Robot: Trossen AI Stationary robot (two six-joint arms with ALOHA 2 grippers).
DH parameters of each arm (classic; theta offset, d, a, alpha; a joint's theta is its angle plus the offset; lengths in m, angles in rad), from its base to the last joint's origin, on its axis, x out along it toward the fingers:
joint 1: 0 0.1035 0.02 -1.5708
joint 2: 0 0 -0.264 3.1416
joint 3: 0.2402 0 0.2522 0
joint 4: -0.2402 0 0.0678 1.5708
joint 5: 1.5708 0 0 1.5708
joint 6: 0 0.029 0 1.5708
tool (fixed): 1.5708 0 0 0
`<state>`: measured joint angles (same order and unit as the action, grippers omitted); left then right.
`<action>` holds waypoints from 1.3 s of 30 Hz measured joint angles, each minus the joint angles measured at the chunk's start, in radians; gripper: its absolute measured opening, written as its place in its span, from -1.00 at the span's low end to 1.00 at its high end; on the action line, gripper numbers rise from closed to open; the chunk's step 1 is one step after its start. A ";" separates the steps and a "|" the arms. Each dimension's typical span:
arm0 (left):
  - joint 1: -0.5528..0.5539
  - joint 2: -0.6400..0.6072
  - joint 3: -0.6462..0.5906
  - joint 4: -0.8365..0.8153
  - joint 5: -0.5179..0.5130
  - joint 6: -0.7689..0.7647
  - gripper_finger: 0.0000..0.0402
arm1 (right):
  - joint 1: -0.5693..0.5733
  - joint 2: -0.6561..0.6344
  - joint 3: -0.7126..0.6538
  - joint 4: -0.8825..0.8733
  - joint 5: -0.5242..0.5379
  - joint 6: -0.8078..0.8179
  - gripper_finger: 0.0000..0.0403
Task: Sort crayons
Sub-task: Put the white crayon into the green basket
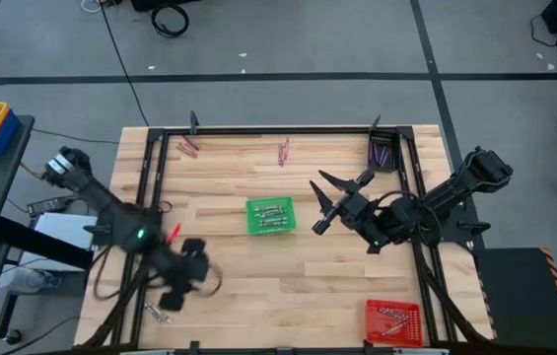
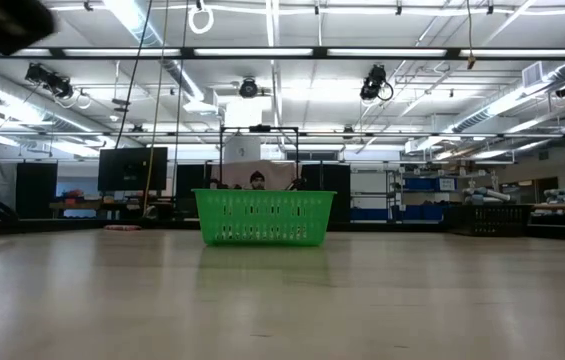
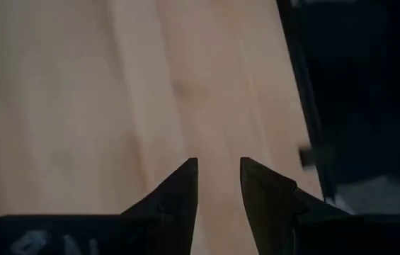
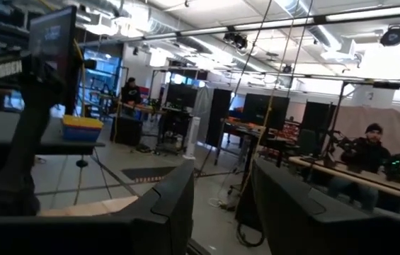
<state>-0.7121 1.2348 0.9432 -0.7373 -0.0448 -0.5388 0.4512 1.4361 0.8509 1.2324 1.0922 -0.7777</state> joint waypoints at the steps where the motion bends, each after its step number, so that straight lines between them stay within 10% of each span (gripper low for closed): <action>1: -0.046 0.011 -0.014 0.003 -0.013 -0.029 -0.42 | -0.004 0.000 0.000 0.000 -0.009 0.012 -0.27; 13: -0.347 0.251 -0.081 0.128 -0.034 -0.247 -0.22 | -0.074 0.001 0.000 0.000 -0.085 0.028 -0.27; 21: -0.350 0.344 -0.064 0.170 0.137 -0.365 -0.07 | -0.174 0.001 0.000 -0.030 -0.213 0.098 -0.27; 39: -0.436 0.443 -0.057 0.090 0.079 -0.278 -0.08 | -0.283 0.001 0.000 -0.128 -0.291 0.255 -0.27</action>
<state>-1.1484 1.6775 0.8857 -0.6468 0.0347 -0.8163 0.1685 1.4372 0.8509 1.1047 0.8014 -0.5224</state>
